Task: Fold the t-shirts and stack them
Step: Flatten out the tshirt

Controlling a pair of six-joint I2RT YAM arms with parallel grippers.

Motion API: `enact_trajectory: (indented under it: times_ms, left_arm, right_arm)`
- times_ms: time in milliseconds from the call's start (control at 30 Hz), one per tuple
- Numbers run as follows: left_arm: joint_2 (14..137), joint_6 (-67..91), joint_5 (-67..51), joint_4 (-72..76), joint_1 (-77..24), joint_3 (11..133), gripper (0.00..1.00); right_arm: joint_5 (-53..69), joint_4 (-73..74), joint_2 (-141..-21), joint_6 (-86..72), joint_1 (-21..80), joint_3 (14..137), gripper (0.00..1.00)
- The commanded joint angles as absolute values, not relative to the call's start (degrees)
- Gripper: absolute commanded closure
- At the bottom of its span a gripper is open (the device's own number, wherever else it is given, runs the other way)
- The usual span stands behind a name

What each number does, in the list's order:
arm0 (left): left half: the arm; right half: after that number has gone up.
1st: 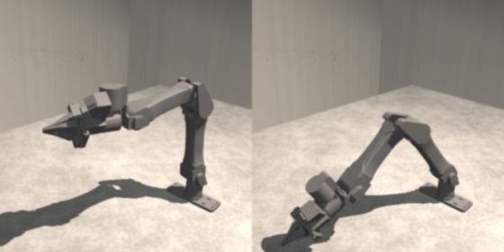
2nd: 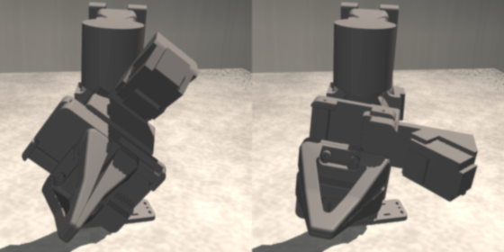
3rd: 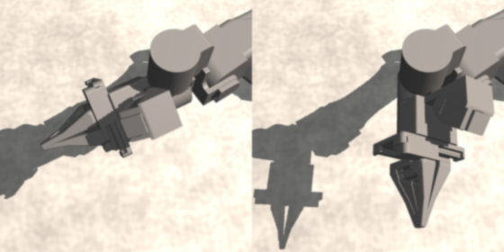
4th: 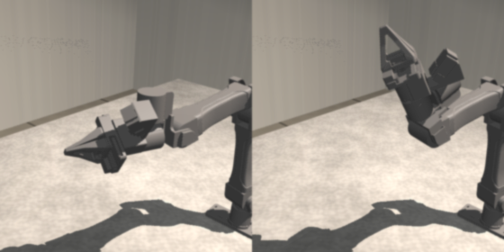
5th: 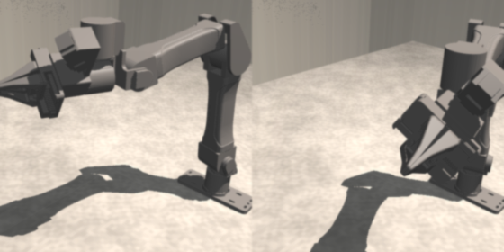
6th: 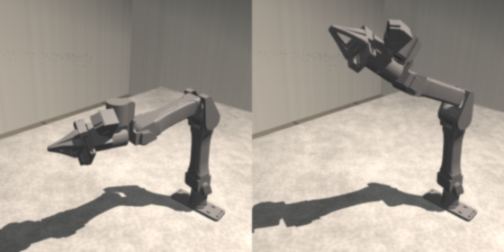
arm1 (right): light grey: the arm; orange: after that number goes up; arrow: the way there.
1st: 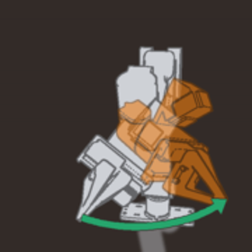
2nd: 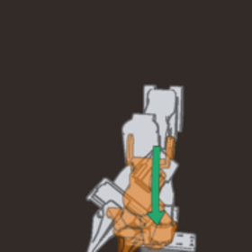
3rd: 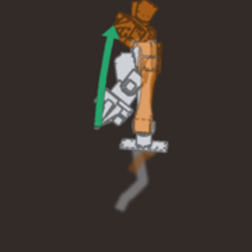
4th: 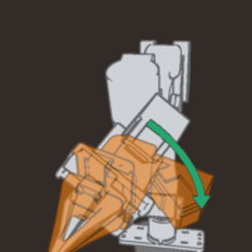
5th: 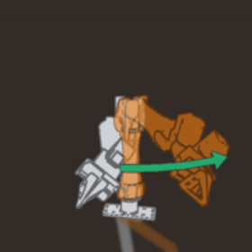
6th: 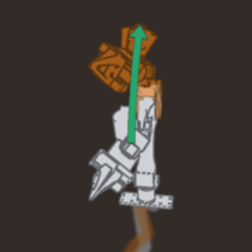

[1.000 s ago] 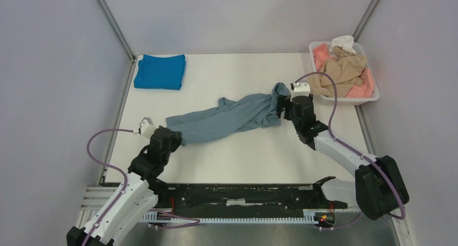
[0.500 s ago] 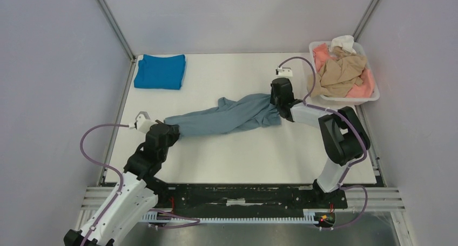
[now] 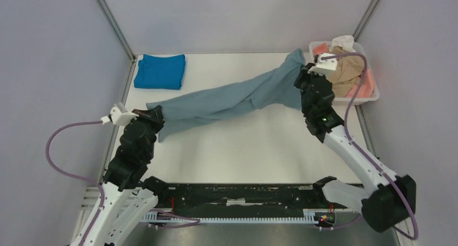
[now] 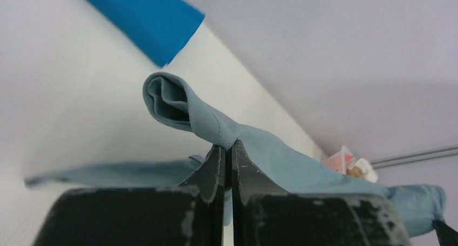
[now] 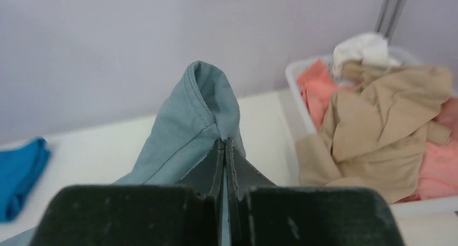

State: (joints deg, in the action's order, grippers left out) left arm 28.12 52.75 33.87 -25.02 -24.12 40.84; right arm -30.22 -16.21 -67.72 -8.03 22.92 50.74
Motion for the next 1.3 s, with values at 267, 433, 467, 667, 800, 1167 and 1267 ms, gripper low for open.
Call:
enact_trajectory:
  times_ms: [267, 433, 467, 667, 800, 1167, 1267]
  left_arm:
    - [16.9, 41.8, 37.3, -21.5, -23.9, 59.8, 0.98]
    - [17.2, 40.9, 30.0, -19.7, -23.9, 66.5, 0.98]
    - [17.5, 40.6, 28.5, -19.8, -23.9, 67.9, 0.98]
    - [19.3, 39.7, 23.3, -21.4, -23.9, 74.6, 0.98]
    - [19.7, 40.0, 24.8, -21.6, -24.0, 74.0, 0.98]
    - [38.4, 42.7, 46.2, -23.1, -23.9, 60.5, 0.98]
    - [51.0, 46.3, 50.3, -24.1, -22.7, 56.9, 0.98]
  right_arm:
    - [-29.6, -9.2, -40.9, 1.3, 22.8, 61.1, 1.00]
    - [-26.3, -3.4, -35.3, 1.2, 22.8, 68.8, 1.00]
    - [-25.3, -2.2, -34.7, 1.2, 22.7, 70.5, 1.00]
    - [-19.7, 4.7, -35.5, 1.0, 22.7, 82.9, 1.00]
    - [-20.4, 5.9, -36.9, 1.2, 22.8, 84.3, 1.00]
    - [-36.1, -5.5, -51.0, 3.5, 22.8, 66.9, 1.00]
    - [-42.0, -12.2, -60.0, 4.0, 22.0, 60.7, 1.00]
